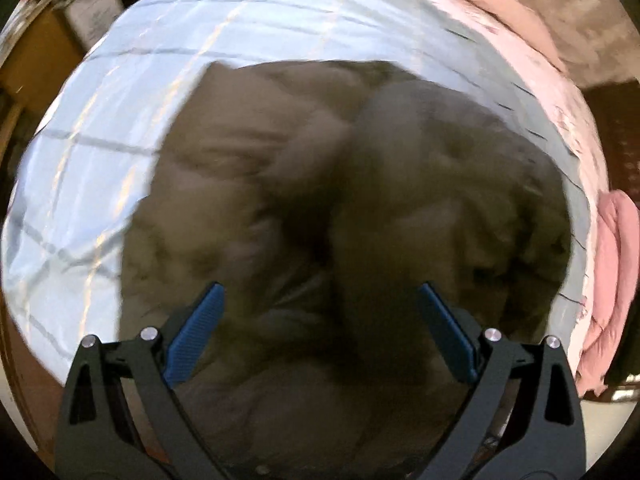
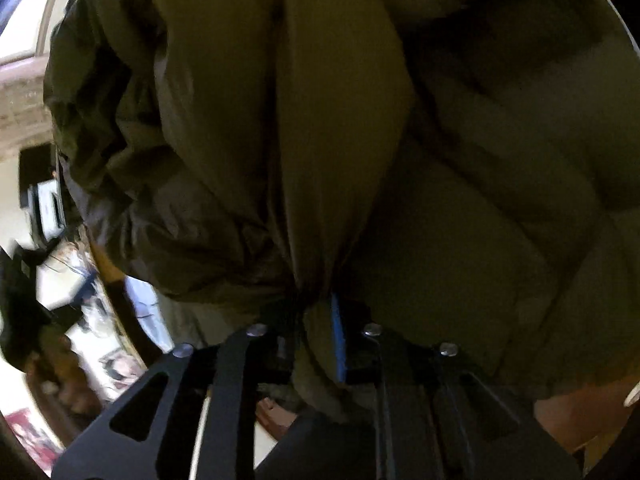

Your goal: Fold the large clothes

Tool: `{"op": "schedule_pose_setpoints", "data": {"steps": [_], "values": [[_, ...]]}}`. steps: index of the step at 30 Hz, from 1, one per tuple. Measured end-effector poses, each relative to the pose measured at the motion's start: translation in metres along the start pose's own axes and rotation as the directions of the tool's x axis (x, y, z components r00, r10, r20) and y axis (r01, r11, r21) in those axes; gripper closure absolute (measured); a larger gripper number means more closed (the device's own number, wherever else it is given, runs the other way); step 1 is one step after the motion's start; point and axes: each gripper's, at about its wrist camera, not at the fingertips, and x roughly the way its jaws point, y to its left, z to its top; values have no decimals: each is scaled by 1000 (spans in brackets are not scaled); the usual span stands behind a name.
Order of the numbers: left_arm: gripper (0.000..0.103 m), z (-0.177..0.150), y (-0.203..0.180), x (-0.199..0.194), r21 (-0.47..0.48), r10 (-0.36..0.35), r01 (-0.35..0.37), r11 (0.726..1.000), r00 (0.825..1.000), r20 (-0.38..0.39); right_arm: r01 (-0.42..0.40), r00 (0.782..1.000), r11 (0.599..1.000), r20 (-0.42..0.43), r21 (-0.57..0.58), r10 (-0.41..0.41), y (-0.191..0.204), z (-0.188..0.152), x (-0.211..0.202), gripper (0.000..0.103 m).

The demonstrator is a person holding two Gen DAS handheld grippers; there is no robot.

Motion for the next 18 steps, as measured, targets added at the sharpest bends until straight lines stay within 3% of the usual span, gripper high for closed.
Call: {"op": "schedule_pose_setpoints", "data": {"steps": [1,2,3,6,8,9,13,14,16,18], "values": [[5,3,-12,4,12,-20,19,1000,1000,8,-3,1000,1000,0,-8,3,5,3,-4,27],[5,5,-25,8,21,-28,28,999,1000,10,-13,1000,1000,6,-9,13,6,3,-11,6],[5,8,-36,13,33,-24,24,999,1000,13,-12,1000,1000,14,-2,13,3,0,-20,4],[6,14,-60,8,41,-35,34,999,999,39,16,996,1000,92,-10,-15,-2,-9,-57,11],[6,19,-68,-5,57,-62,57,997,995,82,32,979,996,201,-81,-15,11,-7,-93,28],[5,21,-77,-12,85,-61,53,995,993,102,44,966,991,257,-129,-9,25,1,-110,30],[5,25,-93,5,156,-83,79,985,996,21,53,939,972,342,-231,30,58,45,-123,49],[7,25,-96,18,174,-66,70,982,997,-27,40,934,969,353,-243,50,69,61,-122,50],[14,20,-94,52,211,34,-9,977,993,-115,-6,928,966,359,-259,102,82,87,-121,50],[16,9,-79,86,244,162,-115,963,970,-181,-5,920,957,374,-291,118,106,105,-114,50]]}}
